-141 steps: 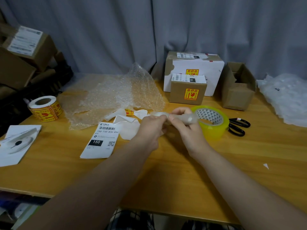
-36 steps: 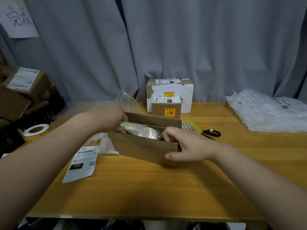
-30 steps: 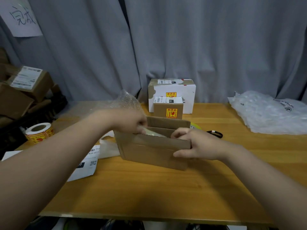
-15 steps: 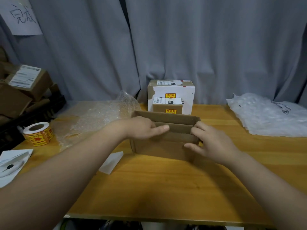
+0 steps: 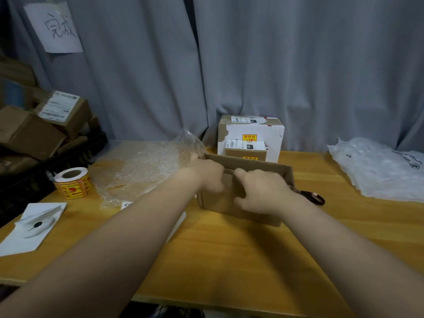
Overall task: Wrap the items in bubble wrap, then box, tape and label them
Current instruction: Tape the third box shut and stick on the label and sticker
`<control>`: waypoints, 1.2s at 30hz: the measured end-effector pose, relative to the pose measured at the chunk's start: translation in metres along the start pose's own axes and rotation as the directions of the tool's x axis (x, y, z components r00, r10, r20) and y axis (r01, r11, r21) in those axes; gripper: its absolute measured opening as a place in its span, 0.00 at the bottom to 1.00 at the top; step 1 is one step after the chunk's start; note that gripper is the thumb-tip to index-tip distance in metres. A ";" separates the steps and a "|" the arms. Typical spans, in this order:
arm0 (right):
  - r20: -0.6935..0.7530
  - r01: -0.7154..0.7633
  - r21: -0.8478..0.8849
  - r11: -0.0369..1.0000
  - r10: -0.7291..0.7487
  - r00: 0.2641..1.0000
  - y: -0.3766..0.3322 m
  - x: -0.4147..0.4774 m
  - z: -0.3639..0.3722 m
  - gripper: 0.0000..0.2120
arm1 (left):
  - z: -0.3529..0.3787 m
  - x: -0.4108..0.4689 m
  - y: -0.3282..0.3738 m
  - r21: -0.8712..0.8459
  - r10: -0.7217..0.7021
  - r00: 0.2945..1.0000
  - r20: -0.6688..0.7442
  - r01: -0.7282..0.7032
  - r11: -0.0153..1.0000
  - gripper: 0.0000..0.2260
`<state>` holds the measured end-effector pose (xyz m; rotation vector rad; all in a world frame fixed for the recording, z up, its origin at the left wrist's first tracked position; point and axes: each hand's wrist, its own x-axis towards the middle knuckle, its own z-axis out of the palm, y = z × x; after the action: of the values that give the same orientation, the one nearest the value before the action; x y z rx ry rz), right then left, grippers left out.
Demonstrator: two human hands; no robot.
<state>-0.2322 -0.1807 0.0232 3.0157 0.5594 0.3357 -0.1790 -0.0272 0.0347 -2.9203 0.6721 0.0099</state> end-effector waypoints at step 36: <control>0.307 -0.296 0.169 0.940 0.236 0.922 -0.058 0.301 0.087 0.31 | 0.054 0.048 -0.295 -0.952 -0.664 0.719 -0.205 0.010 0.306 0.05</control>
<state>0.0413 -0.0191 -0.0060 3.2649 0.1665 -0.1595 -0.0058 0.2224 0.0205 -4.1801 -0.1554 -0.9352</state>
